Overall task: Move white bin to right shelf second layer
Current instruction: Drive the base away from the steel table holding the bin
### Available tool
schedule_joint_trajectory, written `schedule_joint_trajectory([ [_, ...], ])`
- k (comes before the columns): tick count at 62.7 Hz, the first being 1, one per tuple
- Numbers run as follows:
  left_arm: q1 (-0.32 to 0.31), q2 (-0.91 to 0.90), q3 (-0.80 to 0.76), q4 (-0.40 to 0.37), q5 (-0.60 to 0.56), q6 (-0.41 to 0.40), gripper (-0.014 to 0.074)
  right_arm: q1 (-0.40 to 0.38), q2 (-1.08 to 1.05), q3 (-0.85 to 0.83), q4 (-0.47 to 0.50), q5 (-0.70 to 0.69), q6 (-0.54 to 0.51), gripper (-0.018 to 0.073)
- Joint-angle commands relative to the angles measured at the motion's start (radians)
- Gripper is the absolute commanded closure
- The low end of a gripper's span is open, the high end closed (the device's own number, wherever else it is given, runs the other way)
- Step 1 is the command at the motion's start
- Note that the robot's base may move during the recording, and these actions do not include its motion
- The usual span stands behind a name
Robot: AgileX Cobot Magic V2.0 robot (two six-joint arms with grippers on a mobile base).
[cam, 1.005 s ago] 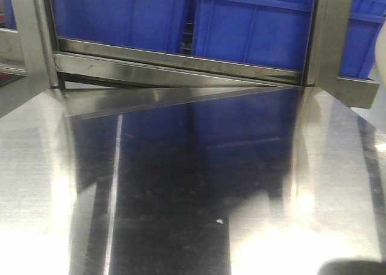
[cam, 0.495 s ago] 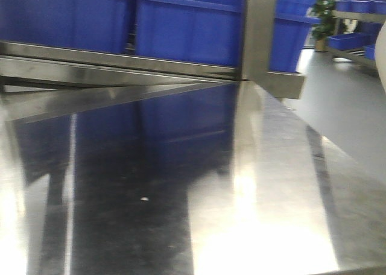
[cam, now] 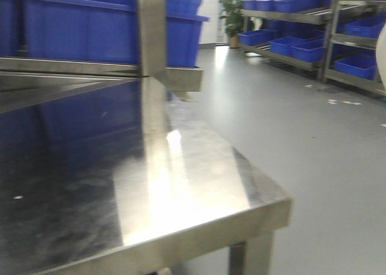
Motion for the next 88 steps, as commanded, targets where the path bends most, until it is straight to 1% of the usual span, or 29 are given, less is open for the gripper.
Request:
schedule_joint_trajectory([
  [1,0.001,-0.016,0.027,-0.007,-0.081,-0.004,0.0512,-0.007,0.003,-0.028,-0.002,-0.090,-0.002,0.0510],
  [88,0.001,-0.016,0.027,-0.007,-0.081,-0.004,0.0512,-0.007,0.003,-0.028,-0.002,-0.090,-0.001,0.0510],
])
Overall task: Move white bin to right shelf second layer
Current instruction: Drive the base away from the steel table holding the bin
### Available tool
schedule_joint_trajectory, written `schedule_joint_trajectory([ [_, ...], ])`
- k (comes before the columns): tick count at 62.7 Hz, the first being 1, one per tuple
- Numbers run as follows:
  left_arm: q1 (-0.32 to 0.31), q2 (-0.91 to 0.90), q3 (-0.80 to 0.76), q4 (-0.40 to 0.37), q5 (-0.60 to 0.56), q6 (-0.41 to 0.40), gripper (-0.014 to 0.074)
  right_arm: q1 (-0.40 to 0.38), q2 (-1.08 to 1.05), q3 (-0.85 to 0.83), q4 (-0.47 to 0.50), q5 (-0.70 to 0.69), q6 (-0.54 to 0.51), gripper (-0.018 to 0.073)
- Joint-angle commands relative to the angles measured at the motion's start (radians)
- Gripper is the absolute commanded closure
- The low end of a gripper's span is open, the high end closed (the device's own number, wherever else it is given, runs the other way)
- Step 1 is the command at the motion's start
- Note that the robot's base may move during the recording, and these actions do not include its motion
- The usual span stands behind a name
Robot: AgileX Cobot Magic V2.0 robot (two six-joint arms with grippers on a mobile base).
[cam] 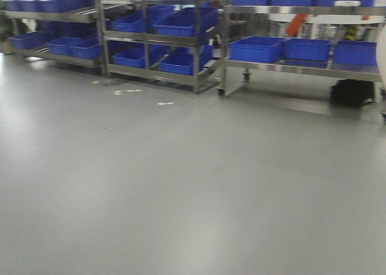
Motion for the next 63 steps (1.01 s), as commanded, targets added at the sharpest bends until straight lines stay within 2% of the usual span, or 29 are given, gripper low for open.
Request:
schedule_joint_trajectory([
  [1,0.001,-0.016,0.027,-0.007,-0.081,-0.004,0.0512,-0.007,0.003,-0.028,0.005,-0.090,-0.001,0.0510],
  [63,0.001,-0.016,0.027,-0.007,-0.081,-0.004,0.0512,-0.007,0.003,-0.028,0.005,-0.090,-0.001,0.0510],
])
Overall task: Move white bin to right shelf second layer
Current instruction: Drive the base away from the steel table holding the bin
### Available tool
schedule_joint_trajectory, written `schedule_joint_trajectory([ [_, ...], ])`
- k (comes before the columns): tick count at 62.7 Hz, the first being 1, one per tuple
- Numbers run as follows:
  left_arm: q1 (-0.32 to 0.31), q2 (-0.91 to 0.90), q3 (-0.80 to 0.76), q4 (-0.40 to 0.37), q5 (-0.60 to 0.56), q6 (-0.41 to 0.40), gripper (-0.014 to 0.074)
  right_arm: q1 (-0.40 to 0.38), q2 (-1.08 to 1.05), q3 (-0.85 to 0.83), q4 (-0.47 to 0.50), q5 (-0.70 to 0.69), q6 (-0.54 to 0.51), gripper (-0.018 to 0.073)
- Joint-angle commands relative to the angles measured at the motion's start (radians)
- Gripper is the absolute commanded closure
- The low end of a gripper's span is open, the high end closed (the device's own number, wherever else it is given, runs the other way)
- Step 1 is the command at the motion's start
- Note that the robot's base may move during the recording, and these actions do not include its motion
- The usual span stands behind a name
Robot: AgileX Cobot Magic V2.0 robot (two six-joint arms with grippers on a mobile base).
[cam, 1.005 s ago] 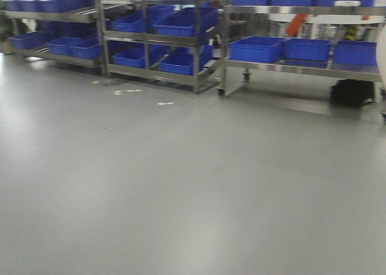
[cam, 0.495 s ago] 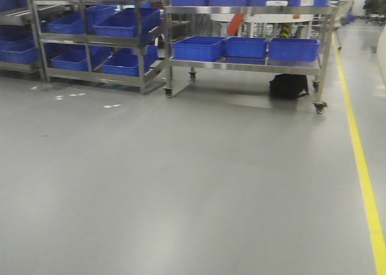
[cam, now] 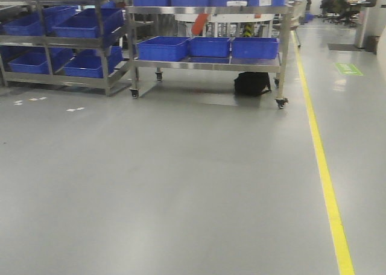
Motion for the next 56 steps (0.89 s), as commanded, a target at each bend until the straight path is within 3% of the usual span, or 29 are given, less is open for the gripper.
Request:
schedule_joint_trajectory([
  [1,0.001,-0.016,0.027,-0.007,-0.081,-0.004,0.0512,-0.007,0.003,-0.028,0.005,-0.090,-0.001,0.0510],
  [56,0.001,-0.016,0.027,-0.007,-0.081,-0.004,0.0512,-0.007,0.003,-0.028,0.005,-0.090,-0.001,0.0510],
])
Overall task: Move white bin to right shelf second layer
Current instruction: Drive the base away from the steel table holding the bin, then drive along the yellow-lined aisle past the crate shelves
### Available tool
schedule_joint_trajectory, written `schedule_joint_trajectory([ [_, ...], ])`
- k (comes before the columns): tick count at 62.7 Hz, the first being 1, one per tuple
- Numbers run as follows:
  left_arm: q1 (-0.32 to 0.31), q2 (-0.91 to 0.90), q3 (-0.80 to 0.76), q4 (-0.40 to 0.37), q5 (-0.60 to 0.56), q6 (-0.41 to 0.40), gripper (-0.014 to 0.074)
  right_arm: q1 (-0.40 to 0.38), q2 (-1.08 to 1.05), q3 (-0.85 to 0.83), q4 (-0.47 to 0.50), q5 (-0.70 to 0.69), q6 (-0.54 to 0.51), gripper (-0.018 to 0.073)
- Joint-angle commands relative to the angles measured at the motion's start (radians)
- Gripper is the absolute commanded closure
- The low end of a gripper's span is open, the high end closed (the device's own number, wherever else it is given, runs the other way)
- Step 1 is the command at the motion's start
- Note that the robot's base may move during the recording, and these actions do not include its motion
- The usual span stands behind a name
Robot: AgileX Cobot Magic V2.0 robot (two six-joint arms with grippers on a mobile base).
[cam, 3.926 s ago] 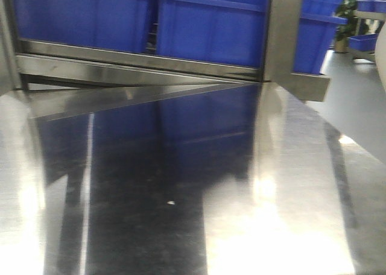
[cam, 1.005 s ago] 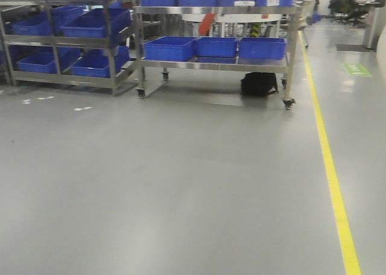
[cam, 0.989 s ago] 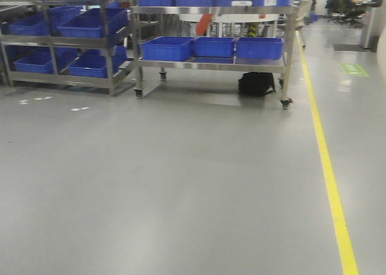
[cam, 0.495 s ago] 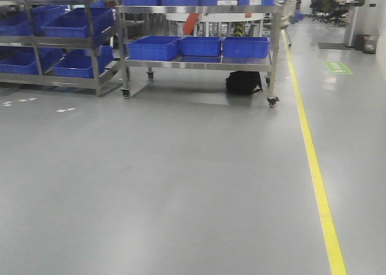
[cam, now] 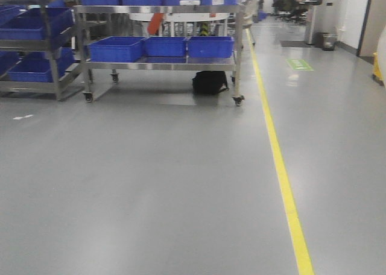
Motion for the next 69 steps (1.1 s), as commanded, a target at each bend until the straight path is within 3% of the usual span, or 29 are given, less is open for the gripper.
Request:
schedule_joint_trajectory([
  [1,0.001,-0.016,0.027,-0.007,-0.081,-0.004,0.0512,-0.007,0.003,-0.028,0.005,-0.092,-0.001,0.0510],
  [69,0.001,-0.016,0.027,-0.007,-0.081,-0.004,0.0512,-0.007,0.003,-0.028,0.005,-0.092,-0.001,0.0510],
])
